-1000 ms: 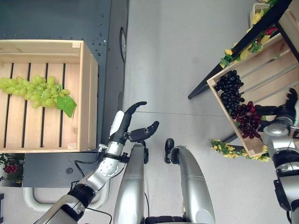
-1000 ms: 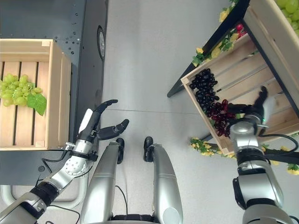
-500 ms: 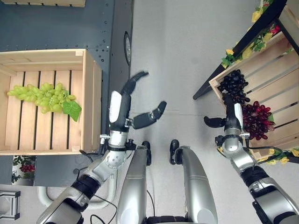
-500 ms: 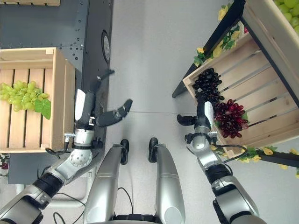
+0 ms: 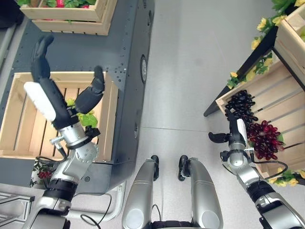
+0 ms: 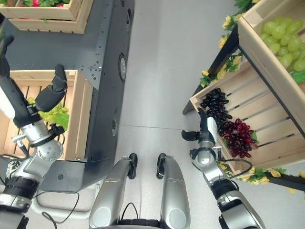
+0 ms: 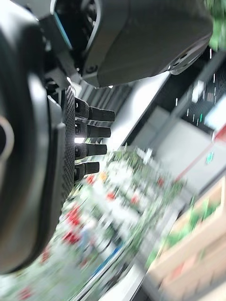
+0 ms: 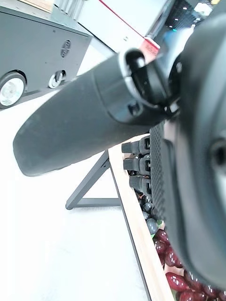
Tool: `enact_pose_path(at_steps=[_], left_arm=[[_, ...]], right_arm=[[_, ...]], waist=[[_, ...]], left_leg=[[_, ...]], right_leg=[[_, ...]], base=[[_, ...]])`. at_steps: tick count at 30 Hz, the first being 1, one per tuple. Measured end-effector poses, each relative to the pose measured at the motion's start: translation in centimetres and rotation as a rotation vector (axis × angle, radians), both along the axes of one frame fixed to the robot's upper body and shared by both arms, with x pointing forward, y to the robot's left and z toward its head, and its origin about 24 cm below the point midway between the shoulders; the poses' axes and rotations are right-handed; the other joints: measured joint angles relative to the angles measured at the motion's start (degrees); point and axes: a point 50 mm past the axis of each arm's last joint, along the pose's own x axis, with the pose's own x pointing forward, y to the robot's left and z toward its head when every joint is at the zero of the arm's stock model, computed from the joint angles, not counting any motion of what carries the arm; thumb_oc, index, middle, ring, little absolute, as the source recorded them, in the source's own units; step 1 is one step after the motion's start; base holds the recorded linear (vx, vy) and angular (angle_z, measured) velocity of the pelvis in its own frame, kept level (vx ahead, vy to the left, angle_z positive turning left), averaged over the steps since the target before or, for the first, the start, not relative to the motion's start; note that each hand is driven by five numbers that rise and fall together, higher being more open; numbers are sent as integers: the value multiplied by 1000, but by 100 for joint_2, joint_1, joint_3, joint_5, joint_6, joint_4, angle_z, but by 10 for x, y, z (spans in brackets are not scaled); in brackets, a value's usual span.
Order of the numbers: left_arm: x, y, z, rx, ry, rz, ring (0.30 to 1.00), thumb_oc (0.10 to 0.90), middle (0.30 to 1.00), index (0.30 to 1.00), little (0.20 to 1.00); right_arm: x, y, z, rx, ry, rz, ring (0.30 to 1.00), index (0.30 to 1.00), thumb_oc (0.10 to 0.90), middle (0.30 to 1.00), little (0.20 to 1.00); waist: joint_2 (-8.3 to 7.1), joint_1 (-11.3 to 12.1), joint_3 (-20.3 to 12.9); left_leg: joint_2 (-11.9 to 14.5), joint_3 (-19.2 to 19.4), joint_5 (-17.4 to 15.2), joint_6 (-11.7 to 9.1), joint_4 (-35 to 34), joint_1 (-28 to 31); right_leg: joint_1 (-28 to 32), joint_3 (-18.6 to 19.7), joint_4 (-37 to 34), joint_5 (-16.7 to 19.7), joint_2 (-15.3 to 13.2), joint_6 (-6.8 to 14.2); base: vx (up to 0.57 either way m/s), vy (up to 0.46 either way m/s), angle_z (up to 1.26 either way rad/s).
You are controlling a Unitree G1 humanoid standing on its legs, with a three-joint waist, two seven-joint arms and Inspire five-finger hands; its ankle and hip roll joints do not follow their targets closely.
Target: Pick up the fruits from the basket on one side to the basket on the other side
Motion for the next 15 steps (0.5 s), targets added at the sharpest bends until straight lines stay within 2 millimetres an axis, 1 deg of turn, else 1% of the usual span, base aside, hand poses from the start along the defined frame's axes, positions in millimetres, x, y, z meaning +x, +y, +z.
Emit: enact_pose_path(at_steps=[1,5,6,7,10,13,15], left_arm=[[-2,7,-8,2,38,41,900,800,900,900,900],[-7,27,-27,22,153,147,900,800,900,900,900],[-9,37,-33,34,209,198,900,800,900,900,900],[-10,45,-37,36,251,236,900,800,900,900,900],[-12,67,-40,100,371,315,900,800,900,900,900],[-15,94,-34,200,522,408,900,800,900,900,900],[-17,101,-34,210,565,440,900,800,900,900,900]], right_arm=[[-2,-2,-2,-16,7,0,900,900,800,900,900],[-5,-6,-4,-27,17,-6,900,900,800,900,900],[-5,-6,-3,-27,17,-5,900,900,800,900,900],[-5,-7,-3,-29,17,-3,900,900,800,900,900],[-2,-9,0,-37,14,0,900,900,800,900,900],[2,-15,7,-61,2,1,900,900,800,900,900],[3,-19,10,-72,0,3,900,900,800,900,900]], waist=[[1,35,0],[18,56,3],[18,38,2],[68,41,20],[92,10,31],[92,-5,31],[97,-11,31]], left_leg=[[7,-2,-3,-5,-14,-2],[15,1,3,-35,-20,6],[17,5,6,-40,-19,9],[27,7,8,-43,-19,3],[66,22,15,-55,-17,-16],[90,31,14,-58,-36,-96],[89,45,24,-71,-54,-95]], right_leg=[[1,-19,4,-9,-6,-10],[6,-42,42,-27,-29,-35],[2,-44,60,-31,-34,-40],[3,-52,65,-33,-36,-42],[-10,-79,68,-38,-36,-53],[-100,-90,69,-39,-35,-59],[-107,-79,63,-39,-38,-60]], base=[[22,30,11],[12,50,6],[-3,36,3],[-3,53,6],[-3,60,5],[48,56,2],[-2,54,-1]])
